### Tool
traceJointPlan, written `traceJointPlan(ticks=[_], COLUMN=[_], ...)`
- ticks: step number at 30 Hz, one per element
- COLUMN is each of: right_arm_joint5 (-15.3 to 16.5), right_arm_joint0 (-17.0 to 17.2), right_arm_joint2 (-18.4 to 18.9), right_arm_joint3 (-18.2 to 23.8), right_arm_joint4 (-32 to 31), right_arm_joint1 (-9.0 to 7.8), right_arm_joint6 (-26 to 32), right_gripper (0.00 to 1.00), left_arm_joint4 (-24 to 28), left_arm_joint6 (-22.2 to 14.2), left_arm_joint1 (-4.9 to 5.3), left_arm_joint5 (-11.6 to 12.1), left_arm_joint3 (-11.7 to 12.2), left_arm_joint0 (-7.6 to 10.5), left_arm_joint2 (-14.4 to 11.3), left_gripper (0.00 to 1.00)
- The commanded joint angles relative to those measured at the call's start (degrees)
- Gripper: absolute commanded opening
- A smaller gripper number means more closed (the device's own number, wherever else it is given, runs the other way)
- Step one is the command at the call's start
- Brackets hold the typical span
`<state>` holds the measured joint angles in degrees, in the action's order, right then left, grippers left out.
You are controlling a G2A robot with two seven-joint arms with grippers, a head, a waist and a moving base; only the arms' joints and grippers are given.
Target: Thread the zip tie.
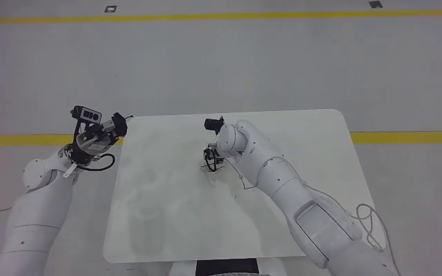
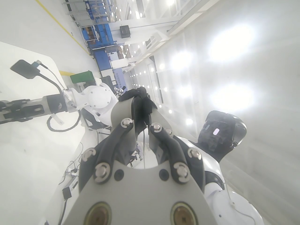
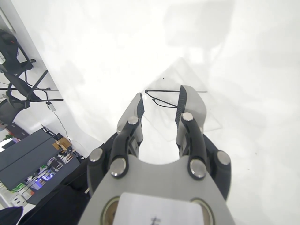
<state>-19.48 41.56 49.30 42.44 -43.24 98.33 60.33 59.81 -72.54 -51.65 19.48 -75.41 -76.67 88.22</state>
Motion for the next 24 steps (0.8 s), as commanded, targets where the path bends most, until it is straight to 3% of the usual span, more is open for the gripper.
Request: traceJointPlan(ticks=[1, 24], right_arm_joint5=[0.0, 0.0], right_arm_joint0=[0.6, 5.83], right_arm_joint2=[1.03, 14.64], right_arm_joint3=[0.5, 1.75], right_arm_joint4=[-2.18, -27.42], right_arm_joint1=[0.3, 6.73], right_arm_joint6=[1.05, 6.72], right_gripper=[0.3, 0.29], left_arm_joint4=[0.0, 0.0], left_arm_joint6=[0.0, 0.0], left_arm_joint1=[0.0, 0.0], left_arm_joint5=[0.0, 0.0], left_arm_joint3=[0.0, 0.0], left_arm_joint0=[0.0, 0.0], left_arm_joint2=[0.0, 0.0], left_gripper=[0.0, 0.0])
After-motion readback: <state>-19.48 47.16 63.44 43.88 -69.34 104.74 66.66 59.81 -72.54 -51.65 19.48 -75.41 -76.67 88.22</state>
